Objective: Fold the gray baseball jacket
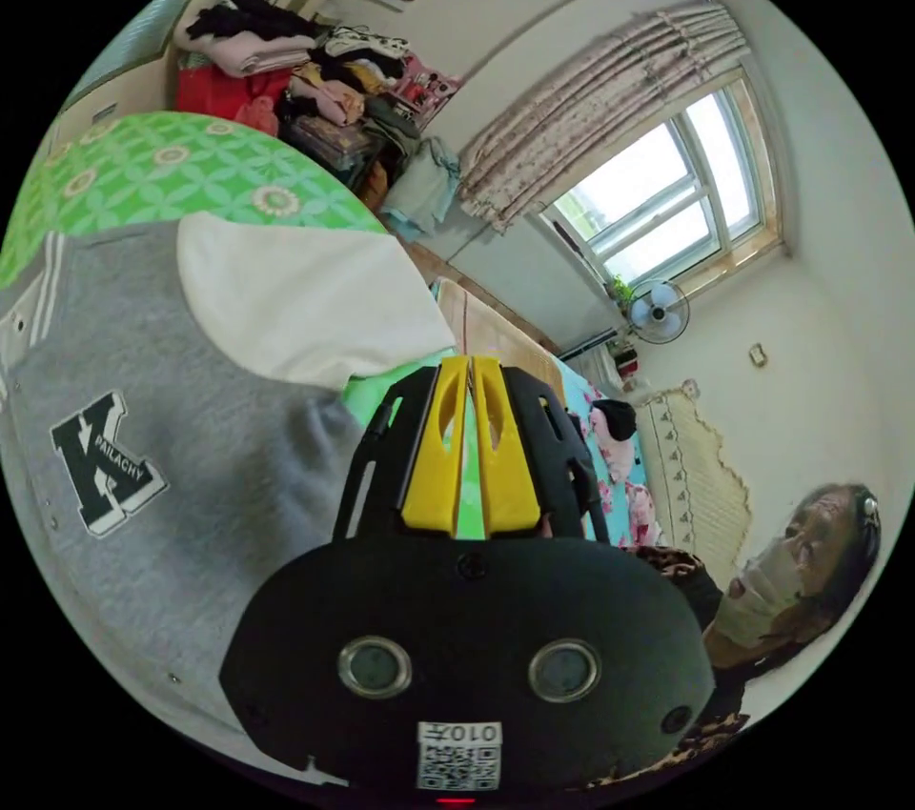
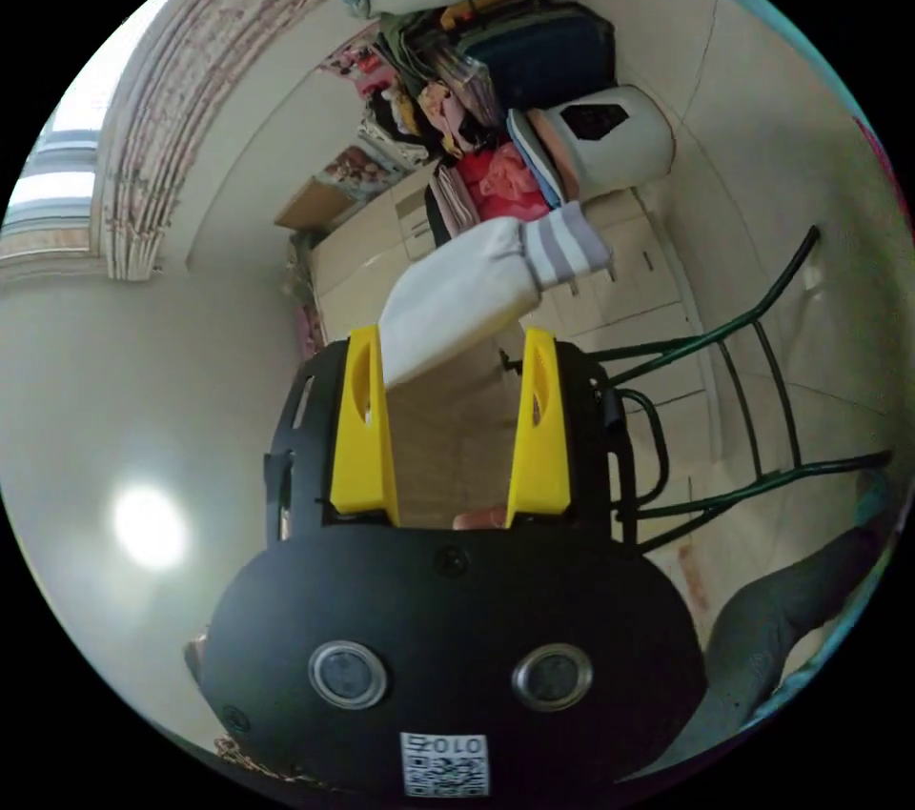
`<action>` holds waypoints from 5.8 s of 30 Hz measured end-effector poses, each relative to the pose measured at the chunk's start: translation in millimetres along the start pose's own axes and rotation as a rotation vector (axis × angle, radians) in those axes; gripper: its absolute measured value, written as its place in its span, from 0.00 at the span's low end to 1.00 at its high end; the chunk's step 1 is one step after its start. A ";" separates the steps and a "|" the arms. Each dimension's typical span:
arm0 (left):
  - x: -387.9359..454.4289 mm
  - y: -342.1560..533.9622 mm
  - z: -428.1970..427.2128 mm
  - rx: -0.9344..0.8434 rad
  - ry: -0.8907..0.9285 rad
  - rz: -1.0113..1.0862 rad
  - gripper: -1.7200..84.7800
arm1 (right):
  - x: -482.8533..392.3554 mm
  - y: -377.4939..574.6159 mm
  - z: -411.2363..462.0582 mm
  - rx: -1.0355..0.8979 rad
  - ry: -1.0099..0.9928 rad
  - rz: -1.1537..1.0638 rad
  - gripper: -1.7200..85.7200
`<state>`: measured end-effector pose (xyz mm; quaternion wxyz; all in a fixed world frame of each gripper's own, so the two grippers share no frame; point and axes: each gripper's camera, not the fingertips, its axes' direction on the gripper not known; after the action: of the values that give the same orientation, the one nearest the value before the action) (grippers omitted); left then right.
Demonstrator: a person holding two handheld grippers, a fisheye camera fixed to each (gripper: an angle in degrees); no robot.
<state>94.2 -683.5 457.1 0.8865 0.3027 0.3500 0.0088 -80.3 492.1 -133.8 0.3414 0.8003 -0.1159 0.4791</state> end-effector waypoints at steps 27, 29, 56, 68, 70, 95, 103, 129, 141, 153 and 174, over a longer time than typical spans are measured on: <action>7.1 -131.8 56.6 0.081 -0.199 0.190 0.04 | -202.1 42.2 188.1 -0.564 0.203 -0.729 0.06; -11.1 -121.0 26.5 0.163 -0.158 0.154 0.03 | -220.2 112.3 258.0 -0.794 0.447 -0.998 0.06; -201.2 -80.7 22.3 -0.062 0.189 0.050 0.17 | -94.7 156.2 328.4 -1.066 0.087 -0.710 0.06; -215.1 -91.3 35.1 -0.083 0.456 0.103 0.21 | -94.9 120.0 314.7 -0.977 -0.036 -0.658 0.06; -214.0 -93.2 29.7 -0.036 0.449 0.101 0.18 | -95.2 117.7 314.6 -0.967 -0.033 -0.654 0.06; -202.2 -89.6 -13.4 -0.048 0.387 0.164 0.18 | -105.7 143.2 320.1 -0.946 -0.027 -0.738 0.06; -199.3 -93.0 -2.3 -0.061 0.535 0.179 0.13 | -91.9 149.6 317.2 -0.923 -0.017 -0.715 0.06; -168.6 28.1 -308.0 0.297 0.039 0.286 0.02 | -17.3 466.9 551.5 -1.265 0.360 -1.136 0.07; -292.6 109.7 -294.3 0.235 0.193 -0.030 0.04 | 118.8 538.6 588.0 -1.459 0.593 -1.097 0.07; -307.5 159.9 -324.1 0.131 0.202 -0.059 0.04 | 201.9 658.0 605.6 -1.825 0.790 -1.427 0.08; -206.6 223.0 -323.9 0.058 -0.006 -0.147 0.02 | 256.6 622.7 614.4 -1.957 0.696 -1.163 0.06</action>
<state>-220.7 -376.6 520.0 0.8766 0.3016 0.3688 -0.0671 154.9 -336.3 165.3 0.9864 -0.0412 0.0469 0.1519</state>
